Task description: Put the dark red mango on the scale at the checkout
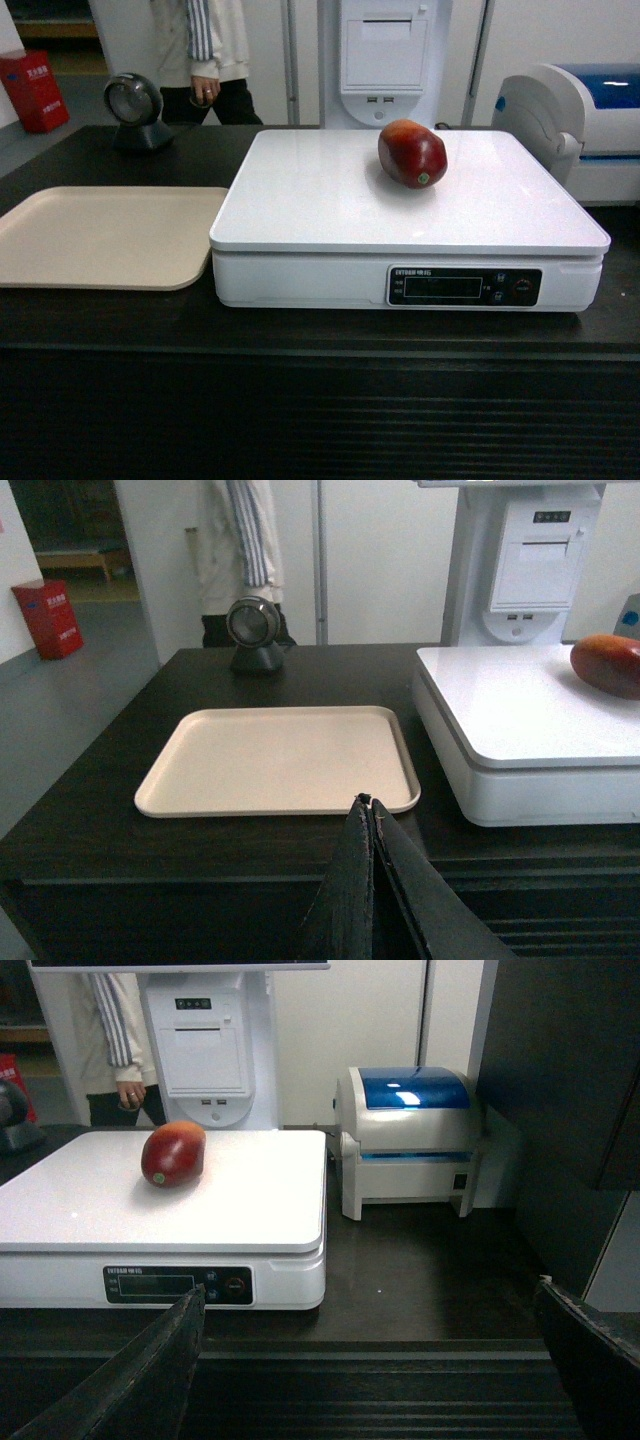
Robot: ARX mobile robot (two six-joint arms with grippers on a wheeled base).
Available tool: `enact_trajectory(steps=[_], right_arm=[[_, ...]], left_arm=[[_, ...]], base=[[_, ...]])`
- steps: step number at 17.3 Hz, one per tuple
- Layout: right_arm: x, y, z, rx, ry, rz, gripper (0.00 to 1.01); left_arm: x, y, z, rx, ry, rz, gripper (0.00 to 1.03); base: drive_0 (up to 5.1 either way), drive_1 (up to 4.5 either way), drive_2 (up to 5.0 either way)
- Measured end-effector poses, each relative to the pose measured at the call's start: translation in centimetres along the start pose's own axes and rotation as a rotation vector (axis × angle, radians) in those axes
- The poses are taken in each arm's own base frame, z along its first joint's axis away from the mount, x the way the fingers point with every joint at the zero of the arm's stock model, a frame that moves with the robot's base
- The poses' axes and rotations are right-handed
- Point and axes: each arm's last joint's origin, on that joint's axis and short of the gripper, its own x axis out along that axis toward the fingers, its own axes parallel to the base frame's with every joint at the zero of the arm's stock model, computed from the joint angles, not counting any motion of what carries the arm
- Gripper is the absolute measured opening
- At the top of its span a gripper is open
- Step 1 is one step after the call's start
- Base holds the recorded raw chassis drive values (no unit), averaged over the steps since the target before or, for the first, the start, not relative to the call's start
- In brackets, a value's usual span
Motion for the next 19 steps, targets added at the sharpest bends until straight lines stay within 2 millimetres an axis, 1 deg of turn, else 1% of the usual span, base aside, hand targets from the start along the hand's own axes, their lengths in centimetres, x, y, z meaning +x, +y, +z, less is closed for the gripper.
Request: enact_trajectory(steps=[1,2,3,6,7,9,10,11,19], right_arm=[[0.00,0.00,0.01,0.000,-0.002,0.000,0.98],[0.00,0.00,0.01,0.000,-0.002,0.000,0.98],[0.00,0.00,0.01,0.000,-0.001,0.000,0.98],[0.00,0.00,0.01,0.000,-0.001,0.000,0.98],[0.00,0.00,0.01,0.000,-0.001,0.000,0.98],[0.00,0.00,0.01,0.000,-0.001,0.000,0.98],[0.00,0.00,0.01,0.000,-0.001,0.000,0.98],[0.00,0.00,0.01,0.000,-0.001,0.000,0.98],[0.00,0.00,0.01,0.000,-0.001,0.000,0.98]], left_arm=[[0.00,0.00,-0.05,-0.002,0.005,0.001,0.02],[0.00,0.00,-0.04,-0.002,0.004,0.000,0.11],[0.00,0.00,-0.04,-0.002,0.005,0.000,0.25],[0.00,0.00,-0.04,-0.002,0.005,0.000,0.58],[0.00,0.00,-0.04,-0.002,0.005,0.000,0.71],[0.00,0.00,-0.04,-0.002,0.004,0.000,0.93],[0.00,0.00,-0.04,-0.001,0.004,0.000,1.00],[0.00,0.00,-0.04,-0.002,0.004,0.000,0.97],[0.00,0.00,-0.04,-0.002,0.005,0.000,0.98]], base=[[0.0,0.00,0.0],[0.0,0.00,0.0],[0.0,0.00,0.0],[0.0,0.00,0.0],[0.0,0.00,0.0],[0.0,0.00,0.0],[0.0,0.00,0.0],[0.0,0.00,0.0],[0.0,0.00,0.0]])
